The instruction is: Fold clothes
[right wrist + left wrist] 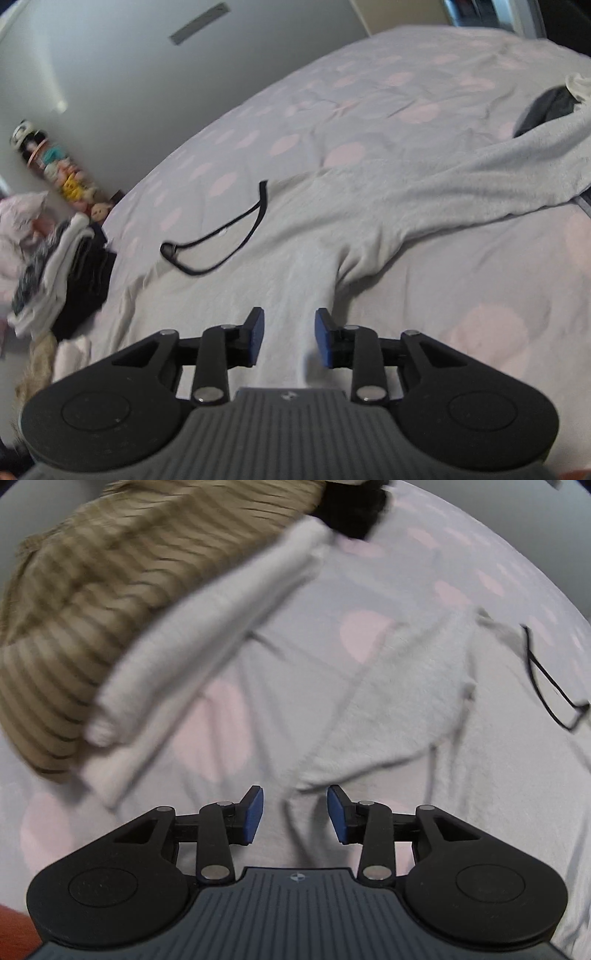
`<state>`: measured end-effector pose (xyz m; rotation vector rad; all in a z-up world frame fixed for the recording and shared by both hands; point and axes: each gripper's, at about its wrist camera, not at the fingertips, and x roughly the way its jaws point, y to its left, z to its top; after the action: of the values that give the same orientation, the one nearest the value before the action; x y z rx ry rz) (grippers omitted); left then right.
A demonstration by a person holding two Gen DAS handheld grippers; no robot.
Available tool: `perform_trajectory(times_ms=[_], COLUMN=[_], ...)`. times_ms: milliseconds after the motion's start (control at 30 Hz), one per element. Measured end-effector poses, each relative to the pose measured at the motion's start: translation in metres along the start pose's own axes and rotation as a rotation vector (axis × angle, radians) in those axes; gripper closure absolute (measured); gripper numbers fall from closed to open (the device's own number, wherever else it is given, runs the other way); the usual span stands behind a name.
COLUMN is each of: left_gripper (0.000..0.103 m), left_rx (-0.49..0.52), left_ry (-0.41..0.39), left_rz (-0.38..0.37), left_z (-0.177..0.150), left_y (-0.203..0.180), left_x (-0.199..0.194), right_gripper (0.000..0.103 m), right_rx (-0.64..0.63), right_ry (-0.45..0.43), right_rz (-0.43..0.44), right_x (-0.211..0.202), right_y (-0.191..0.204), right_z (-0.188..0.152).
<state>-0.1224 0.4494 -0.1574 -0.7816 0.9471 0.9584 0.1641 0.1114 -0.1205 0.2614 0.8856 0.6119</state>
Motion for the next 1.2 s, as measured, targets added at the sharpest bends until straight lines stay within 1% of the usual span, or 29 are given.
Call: perform_trajectory(times_ms=[33,100,133,167,233,333,400,467,533,600,633,667,733,800,867,933,967,1033,1067,1167,1200], left_gripper=[0.058,0.069,0.087,0.095,0.097,0.098,0.098,0.097,0.094,0.092,0.087,0.080,0.072,0.068,0.061,0.060,0.060,0.060,0.060,0.060,0.060], left_rx=[0.027,0.080,0.111,0.141,0.201,0.258,0.295,0.323,0.335,0.317,0.306,0.277,0.219,0.160,0.102,0.042,0.004,-0.050,-0.056,-0.033,-0.021], left_ry=[-0.006,-0.017,-0.030,-0.043,-0.068,-0.087,-0.099,-0.070,-0.017,0.025,0.043,0.029,0.002,-0.026,-0.054,-0.081,-0.085,-0.071,-0.053,0.021,0.044], left_rz=[-0.003,-0.010,-0.013,-0.016,-0.025,-0.128,-0.197,-0.253,-0.269,-0.278,-0.283,-0.296,-0.322,-0.348,-0.374,-0.397,-0.372,-0.263,-0.194,-0.036,-0.009], left_z=[-0.002,-0.007,-0.009,-0.011,-0.016,-0.017,-0.018,-0.019,-0.021,-0.020,-0.019,-0.017,-0.013,-0.009,-0.004,0.000,0.004,0.007,0.008,0.008,0.008], left_y=[-0.006,-0.019,-0.024,-0.029,-0.039,-0.047,-0.053,-0.062,-0.066,-0.065,-0.064,-0.058,-0.045,-0.033,-0.021,-0.008,-0.001,0.009,0.011,0.007,0.005], left_x=[0.001,0.002,0.001,0.000,-0.001,-0.008,-0.012,-0.007,0.001,0.008,0.010,0.006,-0.003,-0.012,-0.021,-0.030,-0.030,-0.026,-0.022,-0.004,0.001], right_gripper=[0.068,0.067,0.066,0.066,0.066,0.066,0.066,0.066,0.066,0.065,0.065,0.065,0.064,0.064,0.063,0.063,0.063,0.063,0.063,0.062,0.062], right_rx=[-0.015,-0.026,-0.026,-0.026,-0.027,-0.021,-0.026,-0.032,-0.035,-0.038,-0.038,-0.038,-0.036,-0.032,-0.027,-0.018,-0.014,-0.005,0.000,0.018,0.023], right_ry=[-0.005,-0.005,0.000,0.005,0.016,0.037,0.050,0.061,0.069,0.077,0.082,0.087,0.095,0.099,0.101,0.100,0.099,0.099,0.100,0.103,0.104], right_rz=[-0.009,-0.010,-0.013,-0.015,-0.021,-0.035,-0.042,-0.050,-0.057,-0.064,-0.067,-0.070,-0.072,-0.073,-0.074,-0.073,-0.070,-0.066,-0.064,-0.057,-0.054], right_x=[0.000,0.000,0.002,0.004,0.009,0.011,0.012,0.014,0.016,0.018,0.020,0.021,0.022,0.023,0.024,0.024,0.024,0.025,0.025,0.028,0.028], right_y=[0.000,-0.001,-0.001,-0.001,-0.002,-0.006,-0.006,-0.005,-0.005,-0.004,-0.004,-0.003,-0.004,-0.005,-0.005,-0.006,-0.007,-0.008,-0.009,-0.011,-0.011], right_z=[-0.003,-0.003,-0.003,-0.004,-0.004,-0.006,-0.008,-0.009,-0.009,-0.009,-0.009,-0.009,-0.009,-0.009,-0.009,-0.009,-0.009,-0.009,-0.008,-0.008,-0.007])
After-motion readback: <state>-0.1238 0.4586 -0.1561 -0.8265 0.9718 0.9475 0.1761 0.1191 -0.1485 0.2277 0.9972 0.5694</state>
